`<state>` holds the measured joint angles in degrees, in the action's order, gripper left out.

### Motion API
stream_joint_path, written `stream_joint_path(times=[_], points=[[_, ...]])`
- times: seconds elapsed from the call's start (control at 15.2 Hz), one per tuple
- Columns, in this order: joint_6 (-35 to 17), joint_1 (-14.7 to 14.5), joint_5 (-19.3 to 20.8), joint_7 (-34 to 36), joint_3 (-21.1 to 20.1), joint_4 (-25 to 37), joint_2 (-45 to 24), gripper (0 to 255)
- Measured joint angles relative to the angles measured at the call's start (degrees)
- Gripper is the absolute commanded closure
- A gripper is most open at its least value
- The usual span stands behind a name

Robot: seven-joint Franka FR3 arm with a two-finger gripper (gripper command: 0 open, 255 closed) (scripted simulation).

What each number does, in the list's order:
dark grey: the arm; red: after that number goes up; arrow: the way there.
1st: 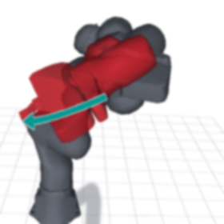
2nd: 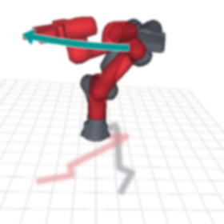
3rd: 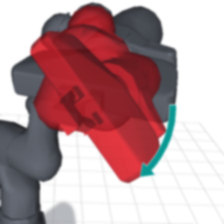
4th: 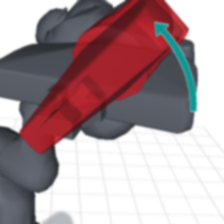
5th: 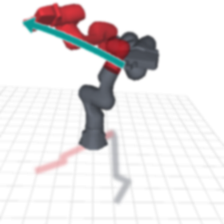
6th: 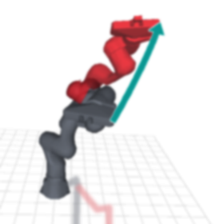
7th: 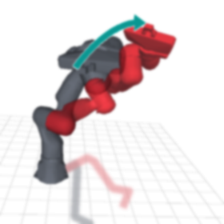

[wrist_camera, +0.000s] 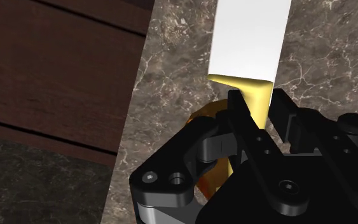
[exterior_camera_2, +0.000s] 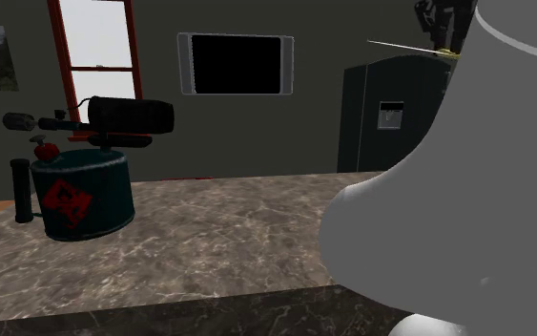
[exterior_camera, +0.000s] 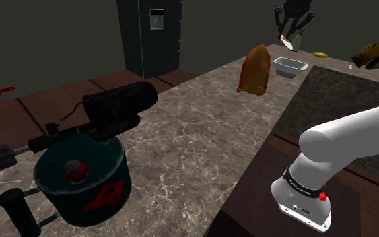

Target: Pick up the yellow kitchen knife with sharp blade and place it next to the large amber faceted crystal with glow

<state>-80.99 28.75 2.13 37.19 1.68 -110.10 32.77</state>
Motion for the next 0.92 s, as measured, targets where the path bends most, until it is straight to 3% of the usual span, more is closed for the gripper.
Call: stream_joint_path(times=[0.26,0.92], points=[[-0.6,1.0,1.7,-4.2,3.4,-0.8,0.4,255],[-7.5,1.3,2.2,-4.5,4.1,-11.0,3.8,255]])
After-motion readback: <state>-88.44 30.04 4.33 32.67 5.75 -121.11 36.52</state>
